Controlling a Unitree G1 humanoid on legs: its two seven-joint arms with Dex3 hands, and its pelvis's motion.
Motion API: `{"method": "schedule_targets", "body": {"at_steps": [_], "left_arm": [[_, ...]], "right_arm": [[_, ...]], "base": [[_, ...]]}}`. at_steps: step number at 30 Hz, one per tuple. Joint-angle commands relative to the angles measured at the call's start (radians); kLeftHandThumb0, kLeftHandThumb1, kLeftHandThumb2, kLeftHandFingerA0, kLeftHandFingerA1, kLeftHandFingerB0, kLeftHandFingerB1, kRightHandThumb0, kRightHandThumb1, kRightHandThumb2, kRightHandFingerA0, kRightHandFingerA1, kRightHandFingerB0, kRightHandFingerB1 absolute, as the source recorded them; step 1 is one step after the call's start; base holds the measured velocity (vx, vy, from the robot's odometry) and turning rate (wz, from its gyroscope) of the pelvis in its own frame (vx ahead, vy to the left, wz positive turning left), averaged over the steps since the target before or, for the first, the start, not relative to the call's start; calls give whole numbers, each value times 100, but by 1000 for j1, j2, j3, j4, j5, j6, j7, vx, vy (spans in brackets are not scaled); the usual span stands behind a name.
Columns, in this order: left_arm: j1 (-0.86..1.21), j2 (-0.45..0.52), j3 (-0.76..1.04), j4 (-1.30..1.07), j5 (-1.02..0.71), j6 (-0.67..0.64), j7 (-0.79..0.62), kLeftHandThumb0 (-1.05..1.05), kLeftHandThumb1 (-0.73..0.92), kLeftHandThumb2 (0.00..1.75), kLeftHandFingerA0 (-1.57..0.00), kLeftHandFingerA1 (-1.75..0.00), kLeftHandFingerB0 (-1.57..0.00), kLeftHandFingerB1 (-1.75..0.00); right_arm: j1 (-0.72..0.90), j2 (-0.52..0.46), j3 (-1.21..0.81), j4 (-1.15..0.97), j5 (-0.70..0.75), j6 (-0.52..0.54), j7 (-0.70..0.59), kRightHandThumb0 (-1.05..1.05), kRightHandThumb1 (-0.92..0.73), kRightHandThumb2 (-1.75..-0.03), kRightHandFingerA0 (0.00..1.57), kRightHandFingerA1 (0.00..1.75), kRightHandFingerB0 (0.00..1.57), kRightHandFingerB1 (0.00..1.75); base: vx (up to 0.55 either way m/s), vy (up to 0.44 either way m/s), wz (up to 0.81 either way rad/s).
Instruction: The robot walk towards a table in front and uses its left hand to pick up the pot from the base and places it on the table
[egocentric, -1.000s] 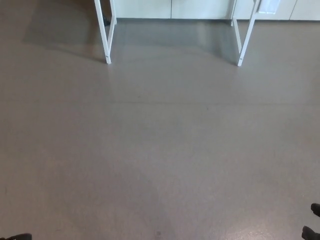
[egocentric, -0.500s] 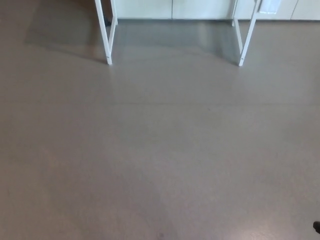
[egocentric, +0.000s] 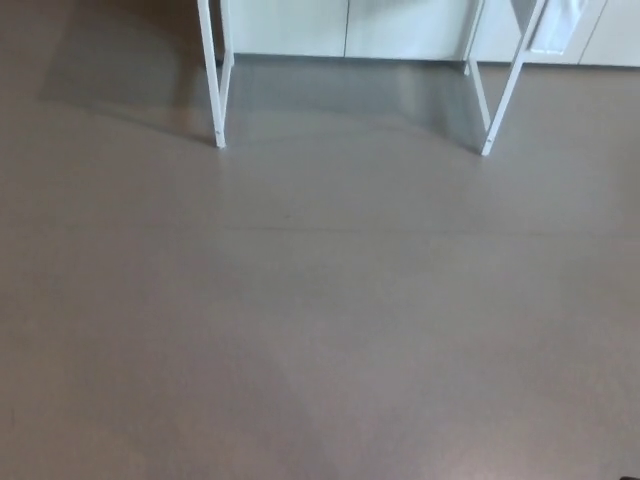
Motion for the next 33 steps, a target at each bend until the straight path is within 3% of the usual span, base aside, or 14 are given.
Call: {"method": "schedule_targets", "body": {"at_steps": [1, 21, 22, 23, 24, 33], "left_arm": [[11, 1, -5, 18, 1, -46, -6, -31, 52, 56, -56, -42, -51, -37], [1, 3, -13, 14, 1, -41, 14, -35, 50, 55, -58, -41, -53, -37], [2, 4, -14, 11, 2, -40, 14, -35, 50, 55, -58, -41, -52, -37], [3, 4, -15, 7, 3, -39, 15, -35, 50, 55, -58, -41, -52, -37], [3, 5, -15, 9, 4, -42, 15, -34, 50, 55, -58, -41, -52, -37], [3, 7, -20, -7, 10, -37, 20, -33, 51, 55, -58, -42, -52, -37]], "right_arm": [[5, -23, -3, 10, 4, -31, 9, -41, -34, -70, 63, 61, 43, 55], [-9, -28, 3, 14, -9, -22, -5, -45, -34, -72, 64, 62, 44, 55], [-12, -28, 3, 13, -9, -19, -7, -37, -43, -53, 69, 57, 50, 47], [-15, -27, 4, 12, -8, -16, -8, -37, -43, -53, 69, 57, 50, 47], [-18, -28, 4, 17, -9, -16, -9, -44, -34, -72, 64, 64, 45, 55], [-27, -31, 6, 27, -3, -19, 1, -42, -35, -72, 61, 62, 42, 55]], "base": [[234, 114, 6], [230, -111, 10], [179, 70, -16], [198, 83, -20], [204, 126, -17], [200, 225, 0]]}}
